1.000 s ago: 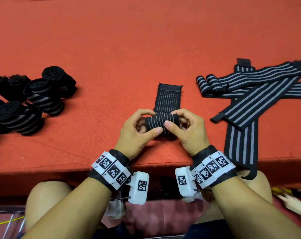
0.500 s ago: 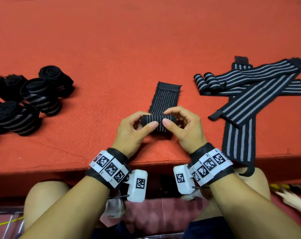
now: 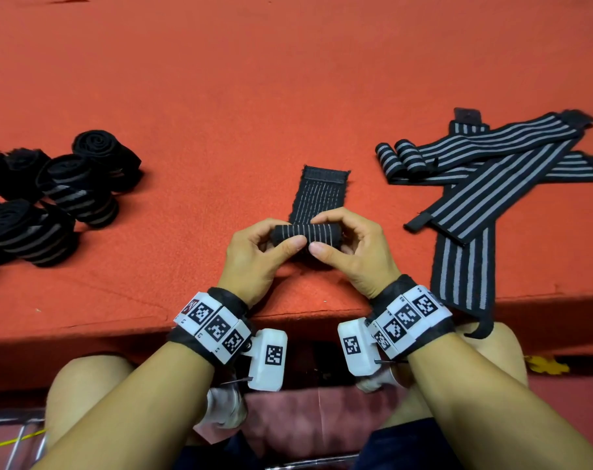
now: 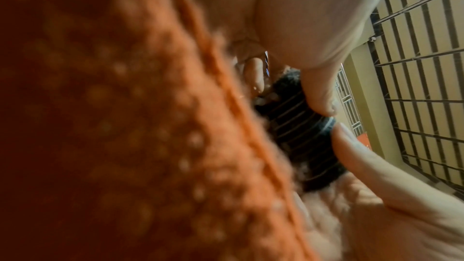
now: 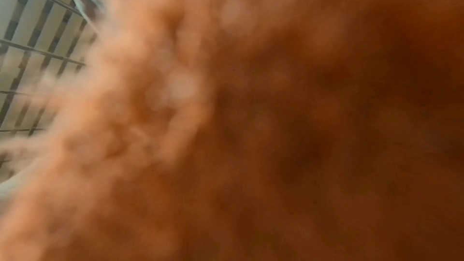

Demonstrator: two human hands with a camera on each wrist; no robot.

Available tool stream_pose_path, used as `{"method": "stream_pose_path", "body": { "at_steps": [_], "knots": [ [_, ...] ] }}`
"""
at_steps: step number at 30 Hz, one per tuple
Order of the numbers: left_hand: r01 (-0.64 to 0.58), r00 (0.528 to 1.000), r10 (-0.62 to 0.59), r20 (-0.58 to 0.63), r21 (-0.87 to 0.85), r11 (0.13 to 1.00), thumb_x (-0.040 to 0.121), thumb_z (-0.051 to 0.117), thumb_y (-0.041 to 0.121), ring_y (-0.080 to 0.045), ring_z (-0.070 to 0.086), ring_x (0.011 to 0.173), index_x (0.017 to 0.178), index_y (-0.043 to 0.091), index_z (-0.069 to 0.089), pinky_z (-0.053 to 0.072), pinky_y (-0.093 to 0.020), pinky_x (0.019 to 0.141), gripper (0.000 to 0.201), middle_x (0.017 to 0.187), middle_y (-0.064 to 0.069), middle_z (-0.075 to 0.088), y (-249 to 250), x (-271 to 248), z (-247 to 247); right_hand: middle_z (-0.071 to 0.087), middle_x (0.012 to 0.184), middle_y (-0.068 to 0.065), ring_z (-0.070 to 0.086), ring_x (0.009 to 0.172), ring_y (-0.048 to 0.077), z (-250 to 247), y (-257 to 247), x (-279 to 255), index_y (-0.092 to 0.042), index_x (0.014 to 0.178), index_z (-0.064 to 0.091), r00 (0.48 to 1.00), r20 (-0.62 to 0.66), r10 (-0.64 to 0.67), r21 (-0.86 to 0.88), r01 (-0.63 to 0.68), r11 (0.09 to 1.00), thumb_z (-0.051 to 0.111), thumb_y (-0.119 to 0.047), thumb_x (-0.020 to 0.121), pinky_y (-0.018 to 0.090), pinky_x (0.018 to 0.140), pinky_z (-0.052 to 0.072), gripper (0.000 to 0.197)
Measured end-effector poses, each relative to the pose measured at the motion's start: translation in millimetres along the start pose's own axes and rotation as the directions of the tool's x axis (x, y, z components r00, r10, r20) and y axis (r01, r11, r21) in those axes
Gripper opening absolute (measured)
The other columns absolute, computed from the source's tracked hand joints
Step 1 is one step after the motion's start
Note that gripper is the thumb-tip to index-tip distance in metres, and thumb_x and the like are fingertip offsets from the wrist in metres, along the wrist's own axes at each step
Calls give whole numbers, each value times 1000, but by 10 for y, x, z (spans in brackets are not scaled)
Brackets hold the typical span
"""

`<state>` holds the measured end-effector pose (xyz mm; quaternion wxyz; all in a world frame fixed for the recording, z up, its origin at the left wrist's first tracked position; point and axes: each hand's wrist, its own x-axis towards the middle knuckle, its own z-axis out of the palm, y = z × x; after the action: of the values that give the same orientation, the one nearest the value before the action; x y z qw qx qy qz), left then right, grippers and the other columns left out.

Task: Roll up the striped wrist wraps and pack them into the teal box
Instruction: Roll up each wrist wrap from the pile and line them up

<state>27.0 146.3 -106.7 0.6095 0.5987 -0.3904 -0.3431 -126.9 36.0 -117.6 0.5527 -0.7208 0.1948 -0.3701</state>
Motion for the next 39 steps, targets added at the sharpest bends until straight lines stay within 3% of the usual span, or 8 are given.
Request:
{"method": "stream_pose_path", "body": {
  "at_steps": [6,9,17,25,29,32,36,39],
  "knots": [
    [-67,997,66,36,38,997,79,82,7,-8,67,89,109,7,69,55,-22,77,32,98,-3,71,33,-14,36,68,90,-6,62,81,11,18,6,11,-25,95,69,995,-94,43,57,-38,998,79,-22,79,33,74,49,19],
    [-87,995,85,49,51,995,78,82,1,-2,66,92,116,7,67,52,-16,79,41,103,2,70,17,-7,40,72,89,-5,65,81,10,20,4,16,-26,93,70,991,-124,60,35,-56,998,76,-34,80,30,77,53,17],
    [-37,999,37,3,-24,999,83,79,4,-22,71,98,114,15,68,59,-53,83,35,102,-1,75,-34,-11,15,70,99,9,65,90,14,22,-17,-1,-22,109,66,998,-36,50,71,-47,996,77,-24,82,35,79,54,30],
    [-109,991,106,86,31,994,74,85,-2,-9,66,103,128,21,57,53,-25,92,64,112,3,69,-28,1,12,76,93,0,72,84,15,22,10,16,-22,100,67,990,-104,92,96,-82,992,72,-21,86,33,78,58,15],
    [-156,985,145,87,131,979,74,87,6,-4,62,94,118,19,65,48,-19,87,51,105,5,69,-52,11,0,77,90,10,74,85,31,23,41,17,-17,95,71,988,-98,119,42,-116,992,71,-36,86,50,82,58,21],
    [-124,992,119,46,113,986,75,85,4,-1,63,86,110,14,69,50,-16,78,40,95,5,70,-37,3,7,73,86,10,68,80,18,32,22,30,-11,93,71,992,-76,101,-23,-103,994,67,-40,87,48,79,56,30],
    [-89,996,86,28,124,988,81,83,14,-9,68,86,106,12,72,58,-32,81,28,93,5,74,-45,17,1,66,101,0,60,93,8,9,4,21,-12,105,68,999,-33,12,-69,-14,997,76,-32,82,27,85,48,31],
    [-59,998,55,27,152,987,82,82,30,-23,72,91,104,16,74,61,-42,81,27,94,-2,75,-51,16,8,65,105,-4,61,100,10,-6,15,5,-9,111,65,1000,26,-9,-36,10,999,80,-16,79,27,91,49,36]
  ]
}}
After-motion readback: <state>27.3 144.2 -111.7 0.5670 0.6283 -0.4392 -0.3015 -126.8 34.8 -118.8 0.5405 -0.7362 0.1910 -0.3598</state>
